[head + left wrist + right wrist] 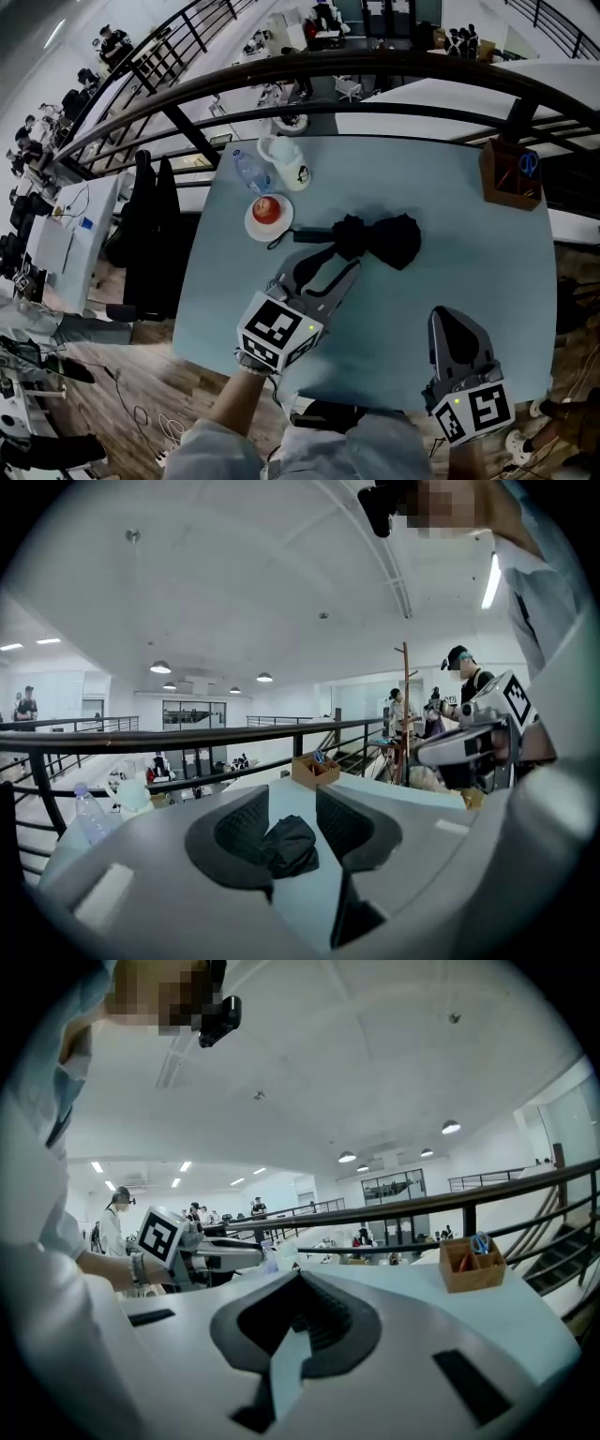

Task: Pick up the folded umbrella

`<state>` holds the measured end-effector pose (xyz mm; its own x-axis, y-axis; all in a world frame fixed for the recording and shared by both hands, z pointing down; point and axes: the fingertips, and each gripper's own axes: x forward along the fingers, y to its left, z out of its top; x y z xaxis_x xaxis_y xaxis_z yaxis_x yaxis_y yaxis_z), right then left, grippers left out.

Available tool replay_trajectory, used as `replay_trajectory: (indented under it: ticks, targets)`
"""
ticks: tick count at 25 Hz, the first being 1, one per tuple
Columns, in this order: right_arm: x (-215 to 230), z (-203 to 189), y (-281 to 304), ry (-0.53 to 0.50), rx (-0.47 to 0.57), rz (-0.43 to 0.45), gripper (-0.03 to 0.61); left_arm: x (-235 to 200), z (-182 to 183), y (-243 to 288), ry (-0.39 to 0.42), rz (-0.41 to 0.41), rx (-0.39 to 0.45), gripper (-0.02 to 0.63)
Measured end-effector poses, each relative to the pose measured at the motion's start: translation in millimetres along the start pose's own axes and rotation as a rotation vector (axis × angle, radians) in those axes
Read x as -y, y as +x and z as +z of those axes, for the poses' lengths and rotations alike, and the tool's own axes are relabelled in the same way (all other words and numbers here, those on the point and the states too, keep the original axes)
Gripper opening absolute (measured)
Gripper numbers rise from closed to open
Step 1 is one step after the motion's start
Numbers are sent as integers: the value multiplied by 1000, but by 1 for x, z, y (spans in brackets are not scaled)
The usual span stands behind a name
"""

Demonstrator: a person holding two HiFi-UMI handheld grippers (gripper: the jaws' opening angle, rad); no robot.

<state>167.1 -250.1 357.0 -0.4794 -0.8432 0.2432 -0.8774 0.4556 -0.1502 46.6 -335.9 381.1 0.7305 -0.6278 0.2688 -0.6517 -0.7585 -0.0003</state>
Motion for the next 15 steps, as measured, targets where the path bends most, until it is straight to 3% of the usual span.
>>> replay_trajectory:
  ticks: [10,15]
  targets:
    - [32,-16,11,39,-32,42,0,-18,-52,79,240,-91,-258,228]
    - [49,-25,14,61,-43,39,0,-22,-97,111,314,-173,-431,256]
